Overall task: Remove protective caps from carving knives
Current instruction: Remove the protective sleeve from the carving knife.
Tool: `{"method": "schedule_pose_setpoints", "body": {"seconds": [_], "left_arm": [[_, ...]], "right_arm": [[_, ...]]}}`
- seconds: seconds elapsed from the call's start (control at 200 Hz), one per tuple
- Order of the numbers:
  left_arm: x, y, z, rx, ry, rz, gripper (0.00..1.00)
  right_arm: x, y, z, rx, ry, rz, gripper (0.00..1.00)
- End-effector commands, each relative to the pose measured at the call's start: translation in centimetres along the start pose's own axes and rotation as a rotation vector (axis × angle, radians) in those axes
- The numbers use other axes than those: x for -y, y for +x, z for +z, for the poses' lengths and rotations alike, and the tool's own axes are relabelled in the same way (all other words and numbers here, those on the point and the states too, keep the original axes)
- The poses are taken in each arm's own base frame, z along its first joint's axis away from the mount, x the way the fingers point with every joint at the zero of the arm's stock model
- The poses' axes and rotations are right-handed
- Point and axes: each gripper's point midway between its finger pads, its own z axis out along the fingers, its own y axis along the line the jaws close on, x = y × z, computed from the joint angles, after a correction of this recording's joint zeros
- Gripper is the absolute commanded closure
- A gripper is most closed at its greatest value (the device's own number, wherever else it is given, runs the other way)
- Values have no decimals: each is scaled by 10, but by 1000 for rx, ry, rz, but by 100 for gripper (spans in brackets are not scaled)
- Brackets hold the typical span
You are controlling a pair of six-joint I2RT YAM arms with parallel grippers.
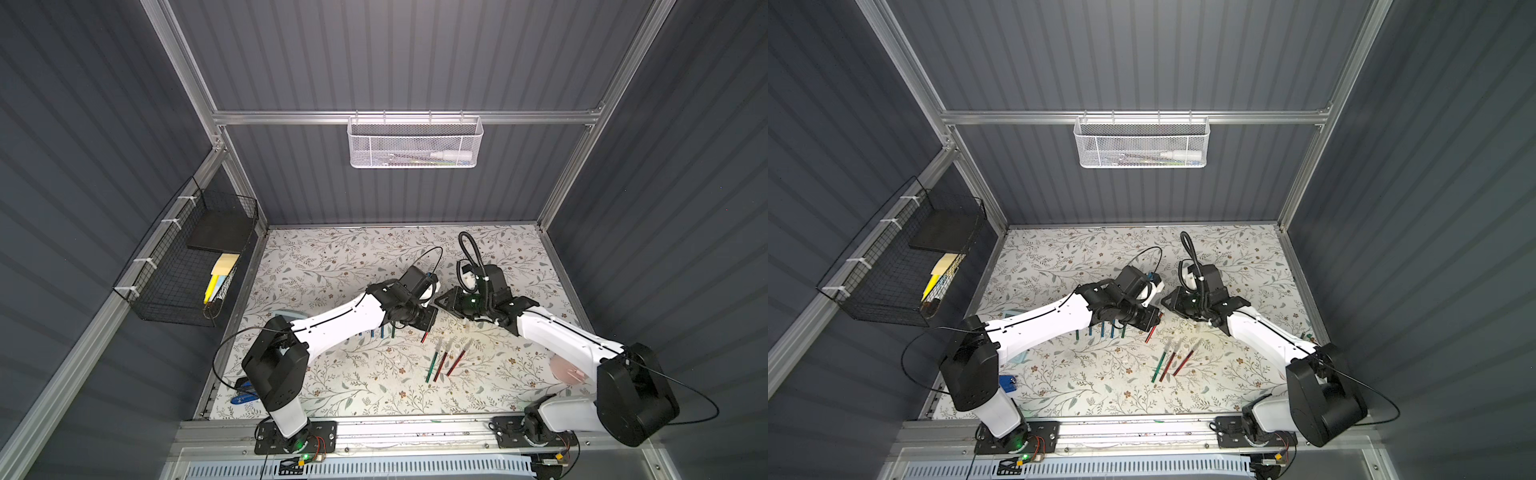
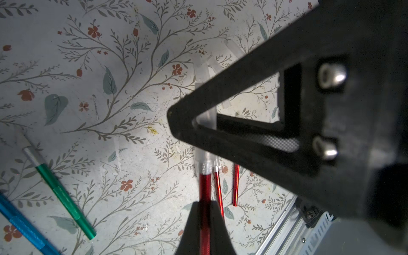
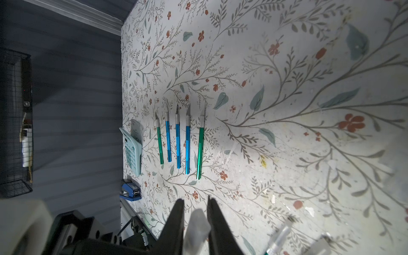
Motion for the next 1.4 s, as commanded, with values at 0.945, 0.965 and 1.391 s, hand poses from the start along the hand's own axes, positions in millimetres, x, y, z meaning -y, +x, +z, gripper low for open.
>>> {"method": "schedule_pose_setpoints", "body": {"seconds": [0.945, 0.965, 1.391], "left_arm": [[-8, 15, 7, -40, 0, -23, 100], [-9, 16, 7, -41, -3, -25, 100], [-13, 21, 12, -49, -8, -32, 100]], "right_arm": [[-7, -43, -29, 126, 17, 18, 100], [-7, -43, -29, 125, 17, 20, 100], [-4, -55, -33, 137, -3, 54, 100]]}}
